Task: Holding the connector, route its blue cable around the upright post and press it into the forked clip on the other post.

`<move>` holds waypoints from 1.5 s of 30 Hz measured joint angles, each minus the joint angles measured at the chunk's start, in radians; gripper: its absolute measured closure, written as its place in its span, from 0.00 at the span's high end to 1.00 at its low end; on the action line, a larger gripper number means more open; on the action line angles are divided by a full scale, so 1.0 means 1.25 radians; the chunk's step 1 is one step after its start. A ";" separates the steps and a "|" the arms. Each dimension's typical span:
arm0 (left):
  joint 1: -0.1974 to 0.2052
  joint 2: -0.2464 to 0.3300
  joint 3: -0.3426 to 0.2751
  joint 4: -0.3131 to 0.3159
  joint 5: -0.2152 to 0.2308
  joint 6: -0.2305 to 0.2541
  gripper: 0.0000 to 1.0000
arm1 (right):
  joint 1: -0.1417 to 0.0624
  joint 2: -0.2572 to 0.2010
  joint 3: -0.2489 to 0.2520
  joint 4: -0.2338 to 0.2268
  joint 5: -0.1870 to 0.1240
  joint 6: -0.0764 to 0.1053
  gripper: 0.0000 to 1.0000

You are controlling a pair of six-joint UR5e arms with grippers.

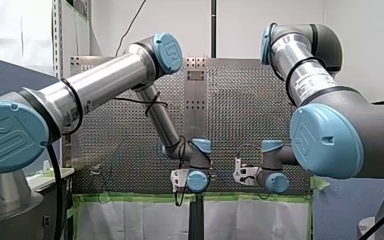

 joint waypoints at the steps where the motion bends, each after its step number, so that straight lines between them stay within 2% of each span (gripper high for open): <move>1: -0.003 0.000 0.000 0.003 -0.004 0.007 0.00 | -0.001 0.000 0.000 0.000 0.000 0.000 0.00; 6: -0.024 -0.001 0.000 0.028 -0.013 0.037 0.00 | -0.008 0.001 0.000 0.000 0.001 0.000 0.00; 12: -0.042 -0.003 0.002 0.053 -0.010 0.046 0.00 | -0.018 0.002 0.000 -0.002 0.002 0.003 0.00; 20: -0.054 -0.041 0.037 0.032 -0.012 0.041 0.00 | -0.036 0.020 -0.008 -0.010 0.003 0.009 0.00; 27: -0.045 -0.062 0.058 0.008 -0.018 0.025 0.00 | -0.046 0.050 -0.021 -0.009 0.004 0.005 0.00; 36: -0.033 -0.063 0.062 0.002 -0.021 0.002 0.00 | -0.049 0.053 -0.030 -0.009 0.003 0.006 0.00; 45: -0.019 -0.063 0.080 -0.005 -0.020 -0.004 0.00 | -0.052 0.053 -0.044 -0.005 0.001 0.008 0.00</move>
